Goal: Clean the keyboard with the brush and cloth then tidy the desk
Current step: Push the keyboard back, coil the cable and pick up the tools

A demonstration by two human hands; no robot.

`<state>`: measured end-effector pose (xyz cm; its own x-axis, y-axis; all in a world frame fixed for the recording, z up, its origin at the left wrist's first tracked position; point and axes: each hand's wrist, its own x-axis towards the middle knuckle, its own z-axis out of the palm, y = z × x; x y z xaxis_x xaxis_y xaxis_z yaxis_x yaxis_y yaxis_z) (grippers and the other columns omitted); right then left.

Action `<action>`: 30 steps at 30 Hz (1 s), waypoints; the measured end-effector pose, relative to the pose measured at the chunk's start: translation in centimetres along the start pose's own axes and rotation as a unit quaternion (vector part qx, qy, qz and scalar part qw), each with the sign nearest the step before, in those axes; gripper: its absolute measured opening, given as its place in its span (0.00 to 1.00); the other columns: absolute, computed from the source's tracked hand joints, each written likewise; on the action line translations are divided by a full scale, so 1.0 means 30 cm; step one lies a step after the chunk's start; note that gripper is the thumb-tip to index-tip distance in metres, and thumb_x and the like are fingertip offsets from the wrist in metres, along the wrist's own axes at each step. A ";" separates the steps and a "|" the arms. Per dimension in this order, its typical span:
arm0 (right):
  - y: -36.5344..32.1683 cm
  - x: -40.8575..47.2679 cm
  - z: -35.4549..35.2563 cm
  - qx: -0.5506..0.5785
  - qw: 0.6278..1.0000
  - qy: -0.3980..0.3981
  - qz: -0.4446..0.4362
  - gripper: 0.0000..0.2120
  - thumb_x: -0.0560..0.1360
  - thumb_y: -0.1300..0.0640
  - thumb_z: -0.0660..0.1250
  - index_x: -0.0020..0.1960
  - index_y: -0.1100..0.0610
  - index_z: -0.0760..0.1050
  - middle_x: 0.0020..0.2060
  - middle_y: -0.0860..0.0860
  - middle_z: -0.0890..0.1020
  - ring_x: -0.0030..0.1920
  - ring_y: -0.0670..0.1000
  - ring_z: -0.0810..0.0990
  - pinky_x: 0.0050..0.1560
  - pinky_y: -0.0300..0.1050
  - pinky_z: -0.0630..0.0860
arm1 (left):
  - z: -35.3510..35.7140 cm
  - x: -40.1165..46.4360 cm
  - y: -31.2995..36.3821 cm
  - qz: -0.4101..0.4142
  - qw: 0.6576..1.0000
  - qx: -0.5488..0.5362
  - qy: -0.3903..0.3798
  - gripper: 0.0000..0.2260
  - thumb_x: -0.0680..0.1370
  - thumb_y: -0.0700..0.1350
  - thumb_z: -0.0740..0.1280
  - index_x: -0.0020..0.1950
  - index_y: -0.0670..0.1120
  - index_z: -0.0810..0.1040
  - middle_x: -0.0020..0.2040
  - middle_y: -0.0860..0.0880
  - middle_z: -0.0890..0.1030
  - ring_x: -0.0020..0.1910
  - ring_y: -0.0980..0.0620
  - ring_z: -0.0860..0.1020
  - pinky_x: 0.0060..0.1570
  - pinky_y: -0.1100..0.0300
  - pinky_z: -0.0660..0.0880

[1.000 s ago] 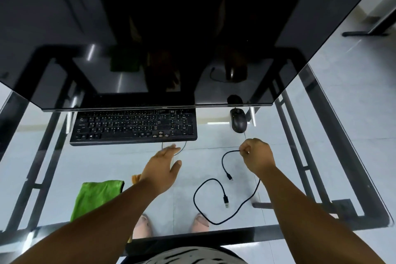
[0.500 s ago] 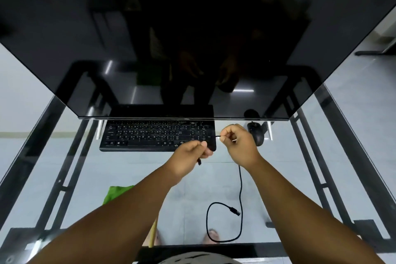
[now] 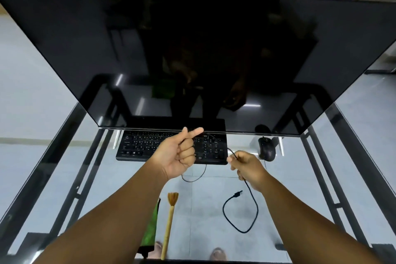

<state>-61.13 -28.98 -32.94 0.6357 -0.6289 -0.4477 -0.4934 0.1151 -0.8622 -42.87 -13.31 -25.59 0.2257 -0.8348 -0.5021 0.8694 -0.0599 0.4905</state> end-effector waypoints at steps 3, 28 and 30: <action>0.005 -0.018 0.014 -0.121 0.992 -0.034 -0.015 0.11 0.79 0.50 0.64 0.44 0.56 0.79 0.32 0.49 0.79 0.27 0.44 0.70 0.34 0.39 0.68 | 0.017 -0.011 0.024 0.026 0.999 -0.048 0.000 0.17 0.82 0.48 0.58 0.65 0.40 0.75 0.23 0.53 0.64 0.20 0.58 0.60 0.23 0.66 0.58; -0.334 -0.145 -0.045 -0.138 0.959 -0.233 -0.079 0.11 0.75 0.63 0.63 0.46 0.58 0.85 0.26 0.52 0.71 0.28 0.46 0.63 0.35 0.38 0.63 | -0.101 0.047 -0.005 0.204 0.841 0.342 0.368 0.09 0.84 0.43 0.52 0.59 0.44 0.68 0.48 0.50 0.85 0.42 0.54 0.79 0.44 0.60 0.72; -0.352 -0.135 -0.056 -0.099 0.965 -0.215 -0.111 0.10 0.77 0.63 0.63 0.46 0.57 0.84 0.25 0.51 0.68 0.28 0.46 0.63 0.34 0.36 0.63 | -0.085 0.049 -0.031 0.117 0.910 0.290 0.273 0.10 0.83 0.37 0.51 0.59 0.36 0.68 0.37 0.49 0.83 0.35 0.47 0.80 0.44 0.53 0.78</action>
<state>-59.48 -28.94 -21.61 0.9056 -0.2383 -0.3507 -0.3932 -0.1622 -0.9050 -42.23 -13.10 -28.62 0.6971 -0.4758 -0.5364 0.4273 -0.3251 0.8436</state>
